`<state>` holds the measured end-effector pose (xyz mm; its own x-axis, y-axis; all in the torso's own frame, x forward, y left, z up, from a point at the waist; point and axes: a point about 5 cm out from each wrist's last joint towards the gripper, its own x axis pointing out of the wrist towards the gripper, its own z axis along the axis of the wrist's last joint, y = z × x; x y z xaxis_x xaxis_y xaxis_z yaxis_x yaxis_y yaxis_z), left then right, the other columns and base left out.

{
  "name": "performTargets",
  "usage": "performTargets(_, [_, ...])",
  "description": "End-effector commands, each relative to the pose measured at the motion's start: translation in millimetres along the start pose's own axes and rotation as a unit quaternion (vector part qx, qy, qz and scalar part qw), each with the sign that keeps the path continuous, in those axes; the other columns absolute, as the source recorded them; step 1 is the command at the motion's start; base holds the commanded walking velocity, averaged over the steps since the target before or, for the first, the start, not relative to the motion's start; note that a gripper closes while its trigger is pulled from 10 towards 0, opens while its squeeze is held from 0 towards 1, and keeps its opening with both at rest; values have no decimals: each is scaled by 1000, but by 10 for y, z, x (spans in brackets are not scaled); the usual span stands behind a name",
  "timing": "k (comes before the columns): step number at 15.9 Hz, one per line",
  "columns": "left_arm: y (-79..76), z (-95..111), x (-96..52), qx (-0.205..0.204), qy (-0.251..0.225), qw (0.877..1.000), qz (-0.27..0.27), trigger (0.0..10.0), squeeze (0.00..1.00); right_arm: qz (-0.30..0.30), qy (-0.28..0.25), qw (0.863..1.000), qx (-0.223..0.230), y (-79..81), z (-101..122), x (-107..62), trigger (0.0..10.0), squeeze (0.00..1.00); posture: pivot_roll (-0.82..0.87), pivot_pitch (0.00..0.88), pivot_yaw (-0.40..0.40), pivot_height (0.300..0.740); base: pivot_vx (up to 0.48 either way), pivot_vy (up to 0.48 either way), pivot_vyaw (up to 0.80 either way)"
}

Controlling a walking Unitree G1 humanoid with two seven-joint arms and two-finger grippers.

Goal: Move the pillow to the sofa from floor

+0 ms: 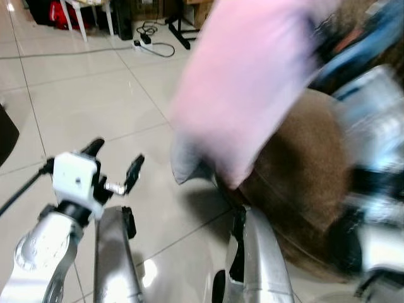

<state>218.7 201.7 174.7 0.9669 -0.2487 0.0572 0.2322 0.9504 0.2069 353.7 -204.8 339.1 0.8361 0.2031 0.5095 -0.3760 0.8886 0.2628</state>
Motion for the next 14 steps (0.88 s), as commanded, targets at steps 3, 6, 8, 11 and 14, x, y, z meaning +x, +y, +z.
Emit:
performTargets(3, [0, 36, 60, 13, 13, 1000, 10, 10000, 0, -57, -13, 995, -84, -141, 310, 72, 10000, 0, 9, 0, -123, 410, 0, 0, 0])
performTargets(6, [-46, 2, 112, 30, 30, 999, -8, 10000, 0, -108, 92, 973, -182, -168, -172, -39, 10000, 0, -3, 0, -99, 435, 0, 0, 0])
performTargets(8, [-6, -30, 166, 39, 37, 999, -1, 10000, 0, -95, 137, 972, -164, -55, -526, -119, 10000, 0, 26, 0, -107, 450, 0, 0, 0])
performTargets(11, [-42, -59, 183, 31, 48, 998, 12, 10000, 0, -109, 193, 963, -152, 18, -1008, -225, 10000, 0, 45, 0, -137, 480, 0, 0, 0])
performTargets(14, [4, -120, 158, 38, 56, 996, 50, 10000, 0, -117, 224, 958, -136, 54, -1229, -379, 10000, 0, 53, 0, -152, 510, 0, 0, 0])
